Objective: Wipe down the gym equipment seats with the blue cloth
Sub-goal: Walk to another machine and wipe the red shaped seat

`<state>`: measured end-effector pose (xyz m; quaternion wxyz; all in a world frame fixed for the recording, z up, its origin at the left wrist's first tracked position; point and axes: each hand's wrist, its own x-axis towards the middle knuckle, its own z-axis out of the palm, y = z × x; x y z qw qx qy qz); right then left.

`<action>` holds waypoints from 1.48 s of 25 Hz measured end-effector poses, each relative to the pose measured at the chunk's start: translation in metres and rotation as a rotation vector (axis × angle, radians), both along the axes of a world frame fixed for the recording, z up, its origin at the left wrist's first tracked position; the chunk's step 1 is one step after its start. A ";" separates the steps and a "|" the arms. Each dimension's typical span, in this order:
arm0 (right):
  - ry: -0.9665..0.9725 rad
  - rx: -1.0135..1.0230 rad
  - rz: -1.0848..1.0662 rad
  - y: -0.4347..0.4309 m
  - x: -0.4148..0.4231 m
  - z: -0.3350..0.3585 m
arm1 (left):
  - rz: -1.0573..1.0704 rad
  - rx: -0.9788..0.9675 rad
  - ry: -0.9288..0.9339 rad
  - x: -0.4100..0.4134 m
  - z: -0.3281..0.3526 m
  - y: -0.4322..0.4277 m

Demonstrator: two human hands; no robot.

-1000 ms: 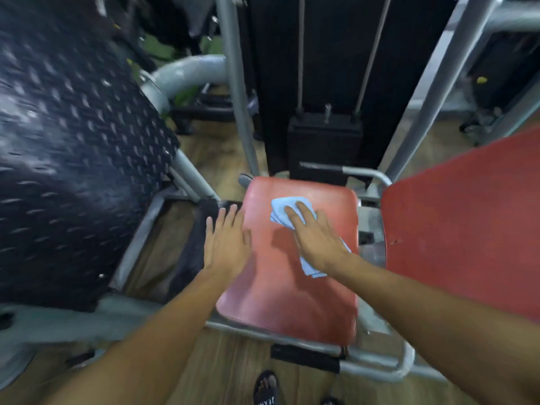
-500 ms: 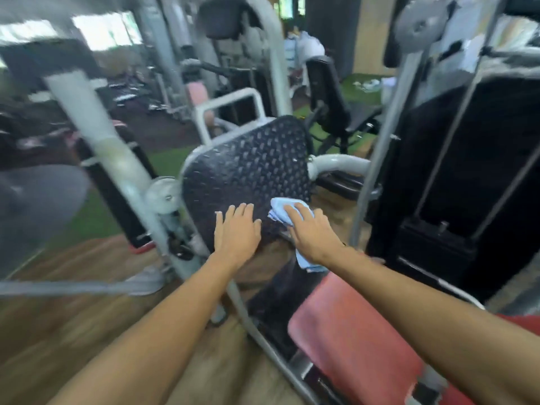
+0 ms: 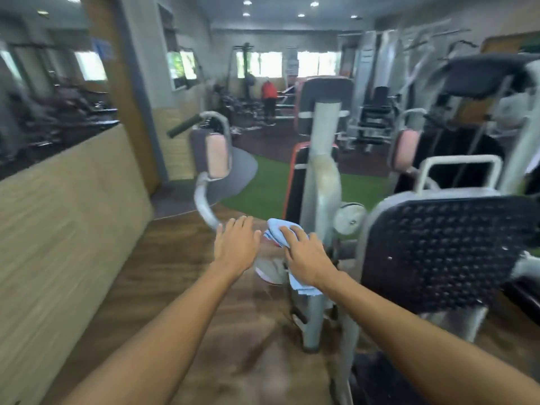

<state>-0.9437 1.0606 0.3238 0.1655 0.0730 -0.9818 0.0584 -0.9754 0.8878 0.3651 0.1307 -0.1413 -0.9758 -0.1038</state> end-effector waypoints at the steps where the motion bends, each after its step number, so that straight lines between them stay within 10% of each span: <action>1: -0.013 -0.014 0.027 -0.023 -0.013 -0.002 | 0.035 0.005 -0.012 -0.006 -0.002 -0.024; 22: -0.180 -0.018 0.513 -0.381 -0.369 -0.014 | 0.616 0.103 -0.146 -0.265 -0.065 -0.379; 37: -0.247 0.023 0.434 -0.603 -0.696 -0.056 | 0.525 0.034 -0.193 -0.613 -0.097 -0.583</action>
